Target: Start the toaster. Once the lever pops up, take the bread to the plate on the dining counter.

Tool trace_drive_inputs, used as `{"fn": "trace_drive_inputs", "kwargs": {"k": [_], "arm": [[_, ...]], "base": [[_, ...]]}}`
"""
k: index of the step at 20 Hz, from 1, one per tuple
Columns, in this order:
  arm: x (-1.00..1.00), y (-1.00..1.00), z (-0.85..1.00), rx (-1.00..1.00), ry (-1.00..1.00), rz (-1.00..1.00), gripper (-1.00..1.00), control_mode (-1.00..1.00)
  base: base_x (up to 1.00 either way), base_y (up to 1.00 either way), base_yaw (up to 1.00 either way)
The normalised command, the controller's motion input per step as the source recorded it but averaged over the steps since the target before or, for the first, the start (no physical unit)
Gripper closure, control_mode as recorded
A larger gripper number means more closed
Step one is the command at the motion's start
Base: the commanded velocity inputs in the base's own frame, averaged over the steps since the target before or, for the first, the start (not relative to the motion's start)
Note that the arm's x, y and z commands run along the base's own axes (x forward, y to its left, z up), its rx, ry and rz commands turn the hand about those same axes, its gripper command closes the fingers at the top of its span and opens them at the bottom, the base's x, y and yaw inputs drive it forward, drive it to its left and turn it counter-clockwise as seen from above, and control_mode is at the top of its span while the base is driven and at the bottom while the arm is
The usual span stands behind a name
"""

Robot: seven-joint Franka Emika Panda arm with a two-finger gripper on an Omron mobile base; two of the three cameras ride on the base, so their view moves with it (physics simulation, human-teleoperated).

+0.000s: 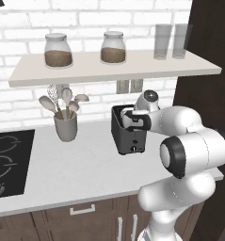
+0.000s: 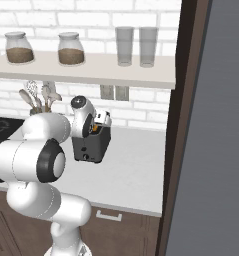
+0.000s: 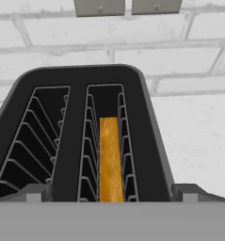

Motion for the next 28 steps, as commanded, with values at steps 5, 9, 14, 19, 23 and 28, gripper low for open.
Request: {"fn": "trace_drive_inputs", "kwargs": {"k": [5, 9, 14, 19, 23, 28], "arm": [[0.0, 0.0, 0.0, 0.0, 0.0, 0.0, -1.0, -1.0], [0.0, 0.0, 0.0, 0.0, 0.0, 0.0, -1.0, -1.0], [0.0, 0.0, 0.0, 0.0, 0.0, 0.0, -1.0, -1.0], [0.0, 0.0, 0.0, 0.0, 0.0, 0.0, -1.0, -1.0], [0.0, 0.0, 0.0, 0.0, 0.0, 0.0, -1.0, -1.0], [0.0, 0.0, 0.0, 0.0, 0.0, 0.0, -1.0, -1.0]], "base": [[0.0, 0.0, 0.0], [0.0, 0.0, 0.0], [0.0, 0.0, 0.0], [0.0, 0.0, 0.0], [0.0, 0.0, 0.0], [0.0, 0.0, 0.0]]}}
